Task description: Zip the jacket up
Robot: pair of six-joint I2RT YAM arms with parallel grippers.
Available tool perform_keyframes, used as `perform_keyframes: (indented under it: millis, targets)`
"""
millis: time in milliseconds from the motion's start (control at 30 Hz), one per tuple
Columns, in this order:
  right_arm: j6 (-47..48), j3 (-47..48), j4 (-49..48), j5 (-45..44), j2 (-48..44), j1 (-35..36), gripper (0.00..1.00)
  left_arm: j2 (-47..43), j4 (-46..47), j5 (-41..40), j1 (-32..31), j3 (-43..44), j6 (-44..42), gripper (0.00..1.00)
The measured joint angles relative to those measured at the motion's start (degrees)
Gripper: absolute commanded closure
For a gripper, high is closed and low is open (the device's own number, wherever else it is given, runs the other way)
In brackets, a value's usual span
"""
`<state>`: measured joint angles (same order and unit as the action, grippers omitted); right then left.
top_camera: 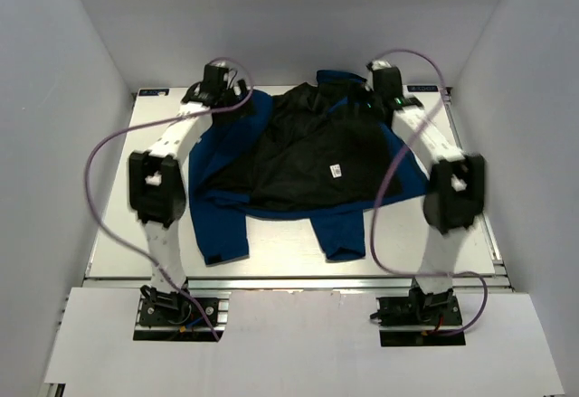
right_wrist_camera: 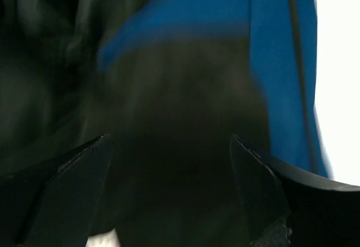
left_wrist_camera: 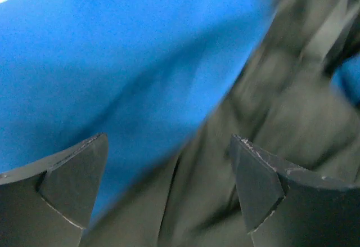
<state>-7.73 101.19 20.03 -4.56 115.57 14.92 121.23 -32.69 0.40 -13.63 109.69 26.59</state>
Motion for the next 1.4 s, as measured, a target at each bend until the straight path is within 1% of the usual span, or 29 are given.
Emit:
perform_keyframes:
  millis: [100, 133, 167, 233, 300, 367, 433, 533, 667, 767, 933, 1000, 1100, 1200, 1300, 1400]
  targets:
    - [-3.3, -20.0, -1.0, 0.6, -19.2, 0.5, 0.11, -16.0, 0.9, 0.5, 0.5, -18.5, 2.0, 0.02]
    - [-4.5, -23.9, -2.0, 1.2, -23.5, 0.7, 0.11, -22.1, 1.9, 0.9, 0.5, -24.6, 3.1, 0.02]
    - [-5.7, -30.9, -2.6, 1.9, -31.5, 1.0, 0.11, -27.7, 1.6, 1.2, 0.5, -29.3, 3.7, 0.02]
    - [-8.6, -39.9, -4.3, 3.8, -41.9, 2.3, 0.1, -40.3, 3.7, 1.9, 0.3, -39.6, 6.5, 0.02]
    - [-11.3, -48.2, -5.6, 6.3, -48.8, 4.6, 0.11, -50.5, 4.2, 2.5, 0.0, -47.8, 9.3, 0.02]
    - [-13.9, -55.7, -5.7, 9.7, -52.6, 7.3, 0.11, -58.6, 4.7, 3.6, -0.1, -56.2, 11.8, 0.02]
    - [-16.1, -61.4, -6.0, 12.5, -52.9, 9.7, 0.11, -62.2, 3.7, 5.2, -0.2, -62.7, 14.0, 0.02]
    - [-18.4, -67.7, -5.3, 14.6, -52.0, 11.3, 0.1, -62.1, 3.3, 6.5, -0.2, -71.8, 17.1, 0.02]
    - [-20.4, -68.8, -5.6, 14.8, -49.5, 11.3, 0.11, -60.0, 1.9, 7.4, -0.2, -80.0, 21.0, 0.02]
    - [-22.1, -69.1, -8.3, 14.9, -45.9, 11.3, 0.11, -57.5, 3.2, 7.3, -0.2, -81.2, 23.2, 0.02]
    - [-25.5, -67.7, -12.9, 15.3, -38.8, 11.1, 0.11, -48.1, 2.9, 5.2, 0.4, -75.3, 26.8, 0.02]
    - [-26.6, -64.7, -13.4, 15.6, -35.0, 10.6, 0.11, -43.2, 3.6, 5.7, 2.8, -72.3, 28.0, 0.02]
    - [-27.2, -58.8, -13.7, 16.1, -28.5, 8.4, 0.11, -35.5, 5.3, 10.7, 10.1, -67.6, 29.3, 0.02]
    - [-27.4, -53.2, -13.8, 16.9, -22.9, 3.5, 0.11, -26.0, 4.3, 15.4, 16.4, -58.2, 29.9, 0.02]
    - [-26.2, -48.1, -14.7, 15.7, -18.3, -0.4, 0.11, -17.4, 3.9, 16.6, 18.4, -47.5, 28.7, 0.02]
    - [-23.9, -44.0, -14.9, 12.1, -15.5, -1.6, 0.11, -12.8, 6.2, 15.6, 18.7, -40.5, 25.4, 0.02]
